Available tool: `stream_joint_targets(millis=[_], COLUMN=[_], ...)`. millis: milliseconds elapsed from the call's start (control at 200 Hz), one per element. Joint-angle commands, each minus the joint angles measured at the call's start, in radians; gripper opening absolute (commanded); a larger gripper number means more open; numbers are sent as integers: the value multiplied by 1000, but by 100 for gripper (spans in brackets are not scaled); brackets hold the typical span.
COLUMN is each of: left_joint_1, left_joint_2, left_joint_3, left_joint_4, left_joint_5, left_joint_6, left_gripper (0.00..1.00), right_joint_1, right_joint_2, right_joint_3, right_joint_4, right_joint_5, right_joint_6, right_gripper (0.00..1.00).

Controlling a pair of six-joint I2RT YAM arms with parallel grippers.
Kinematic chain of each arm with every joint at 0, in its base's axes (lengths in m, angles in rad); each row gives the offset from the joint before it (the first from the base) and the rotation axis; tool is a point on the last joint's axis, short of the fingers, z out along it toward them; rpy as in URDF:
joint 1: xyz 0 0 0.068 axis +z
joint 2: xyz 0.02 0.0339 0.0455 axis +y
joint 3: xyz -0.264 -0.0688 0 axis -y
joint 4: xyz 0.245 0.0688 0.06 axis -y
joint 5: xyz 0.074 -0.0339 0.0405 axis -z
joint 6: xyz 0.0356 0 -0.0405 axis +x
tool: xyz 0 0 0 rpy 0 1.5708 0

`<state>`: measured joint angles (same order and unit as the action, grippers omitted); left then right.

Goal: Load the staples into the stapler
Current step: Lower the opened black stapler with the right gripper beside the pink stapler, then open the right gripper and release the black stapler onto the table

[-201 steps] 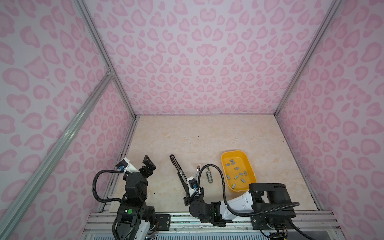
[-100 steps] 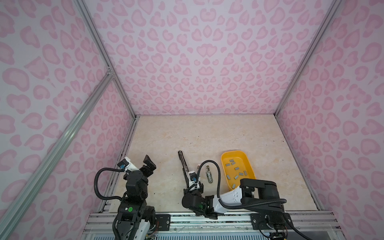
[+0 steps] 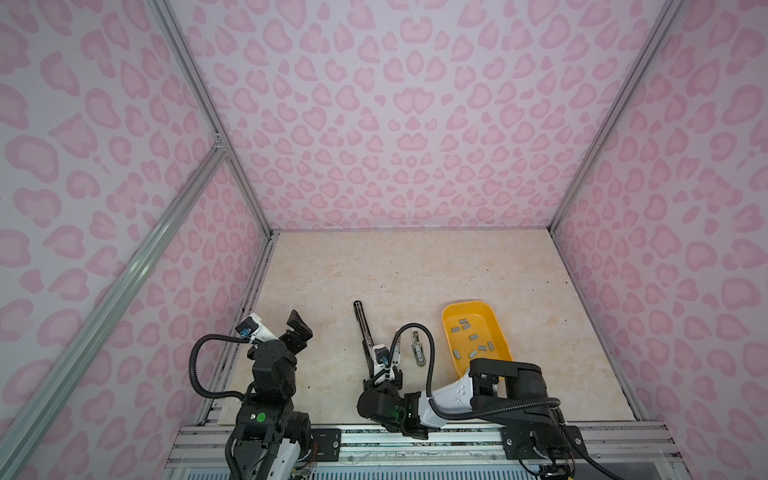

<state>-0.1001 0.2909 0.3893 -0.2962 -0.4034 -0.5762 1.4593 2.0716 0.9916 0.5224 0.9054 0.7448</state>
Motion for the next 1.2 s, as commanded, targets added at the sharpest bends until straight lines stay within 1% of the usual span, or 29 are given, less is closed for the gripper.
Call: stream_joint_targets(millis=[0, 60, 140, 245, 310, 405, 530, 585, 675, 840, 980, 1195], left_joint_1=[0, 0, 0, 0, -2, -1, 0, -1, 0, -1, 0, 0], left_joint_2=[3, 3, 3, 5, 6, 7, 8, 7, 8, 10, 22, 27], left_joint_3=[3, 3, 3, 3, 3, 3, 2, 4, 3, -3, -3, -3], left_joint_4=[33, 32, 33, 35, 34, 34, 35, 34, 34, 41, 42, 43], left_joint_5=[-11, -11, -12, -12, -12, -13, -12, -12, -12, -5, 3, 3], left_joint_6=[-1, -1, -2, -1, -2, -2, -1, 0, -2, -2, -3, -3], left_gripper=[96, 96, 96, 96, 96, 96, 96, 96, 96, 96, 97, 96], right_joint_1=[0, 2, 2, 3, 3, 2, -14, -31, -64, -87, -109, -112], right_joint_2=[-2, -9, -22, -52, -80, -127, -159, -157, -139, -124, -108, -69], right_joint_3=[-1, -9, -22, -44, -64, -94, -120, -117, -116, -138, -136, -107], right_joint_4=[18, 28, 38, 62, 76, 75, 73, 55, 34, 44, 39, 19], right_joint_5=[4, -7, -24, -40, -41, -11, -1, -27, -70, -54, -83, -109], right_joint_6=[16, 14, 11, -6, -23, -47, -65, -49, -7, 33, 57, 73], right_gripper=[23, 26, 32, 34, 31, 27, 26, 25, 20, 20, 18, 17])
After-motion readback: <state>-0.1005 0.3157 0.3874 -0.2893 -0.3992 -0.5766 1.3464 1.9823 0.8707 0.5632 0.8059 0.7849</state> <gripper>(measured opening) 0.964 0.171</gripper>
